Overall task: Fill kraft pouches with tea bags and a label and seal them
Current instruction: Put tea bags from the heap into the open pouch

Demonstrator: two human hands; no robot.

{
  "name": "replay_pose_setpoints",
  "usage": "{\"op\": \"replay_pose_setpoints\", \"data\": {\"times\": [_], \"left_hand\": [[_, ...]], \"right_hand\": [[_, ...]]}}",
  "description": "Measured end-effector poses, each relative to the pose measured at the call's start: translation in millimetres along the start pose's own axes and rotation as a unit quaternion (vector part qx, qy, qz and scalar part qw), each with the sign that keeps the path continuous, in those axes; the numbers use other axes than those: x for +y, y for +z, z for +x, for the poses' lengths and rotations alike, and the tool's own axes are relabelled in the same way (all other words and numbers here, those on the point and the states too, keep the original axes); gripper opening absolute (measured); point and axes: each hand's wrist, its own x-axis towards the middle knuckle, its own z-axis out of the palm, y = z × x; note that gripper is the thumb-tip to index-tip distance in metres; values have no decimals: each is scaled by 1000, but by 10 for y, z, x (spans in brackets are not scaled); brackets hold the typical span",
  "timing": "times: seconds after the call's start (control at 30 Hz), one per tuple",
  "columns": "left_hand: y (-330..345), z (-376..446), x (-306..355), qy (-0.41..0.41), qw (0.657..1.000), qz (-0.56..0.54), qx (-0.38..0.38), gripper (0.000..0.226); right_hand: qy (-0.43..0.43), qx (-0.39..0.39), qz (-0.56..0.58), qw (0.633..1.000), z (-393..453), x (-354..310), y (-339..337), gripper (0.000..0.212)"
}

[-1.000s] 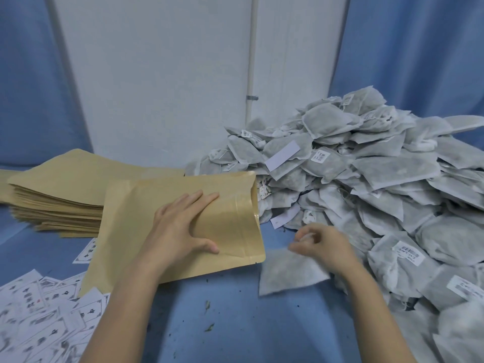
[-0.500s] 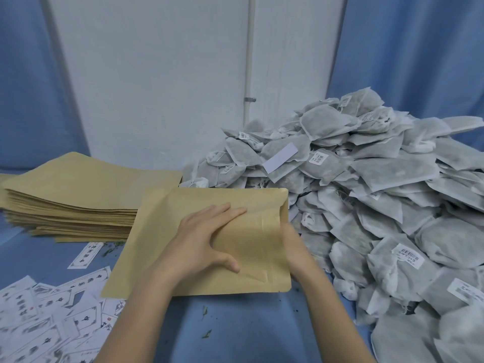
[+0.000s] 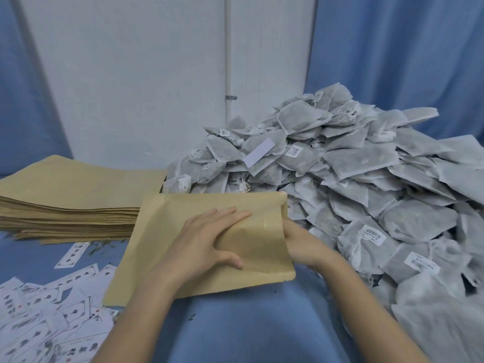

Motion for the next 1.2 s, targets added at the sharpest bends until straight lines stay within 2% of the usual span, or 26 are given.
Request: {"op": "replay_pose_setpoints", "data": {"times": [0.07,0.1,0.13,0.17,0.23,0.27,0.33,0.4,0.43,0.53,0.63,0.7,0.73,0.8,0.87,0.93,1.03,1.13,1.2], "left_hand": [[-4,-17,50,-11,1000,-12,15,87],[3,-22,83,-14,1000,-11,14,87],[15,-23,118,-15,1000,-8,13,88],[32,-25,153,-15,1000,-5,12,89],[68,-34,229,-18,1000,-4,14,90],[84,-39,266,-20,1000,-6,16,91],[113,-51,333,-22,1000,-11,16,91],[127,-64,385,-21,1000,-14,16,90],[128,-70,401,-22,1000,-14,16,90],[115,-96,405,-29,999,-12,18,89],[86,-122,399,-32,999,-13,26,88],[64,-126,394,-28,999,-13,37,87],[53,-129,388,-27,999,-12,41,87],[36,-136,369,-28,998,-8,47,87],[23,-142,346,-32,998,-10,50,87],[8,-148,337,-22,998,-17,53,87],[-11,-170,355,29,999,-12,40,87],[-27,-213,378,53,998,-28,29,84],[-54,-233,387,62,997,-26,33,84]], "right_hand": [[-29,117,-12,993,-193,119,-154,26],[-17,185,-76,980,-247,180,-209,26],[9,242,-198,950,-343,193,-274,28],[45,278,-323,904,-411,260,-333,35],[167,262,-489,815,-542,343,-381,56],[227,246,-516,788,-590,357,-385,62],[252,240,-534,771,-626,402,-382,56],[207,260,-533,778,-622,420,-391,53],[175,291,-500,797,-624,407,-401,53],[34,415,-319,852,-624,357,-375,44],[-76,495,-130,856,-636,239,-310,32],[-77,523,35,848,-620,205,-306,24],[-66,517,146,841,-605,200,-325,21],[-54,457,373,805,-586,191,-371,20],[-57,373,497,781,-588,169,-385,17],[-34,307,522,795,-581,145,-362,11],[-3,201,468,860,-565,119,-294,11],[-17,131,277,952,-515,33,-201,16],[-24,146,72,986,-456,-73,-138,13]]}}
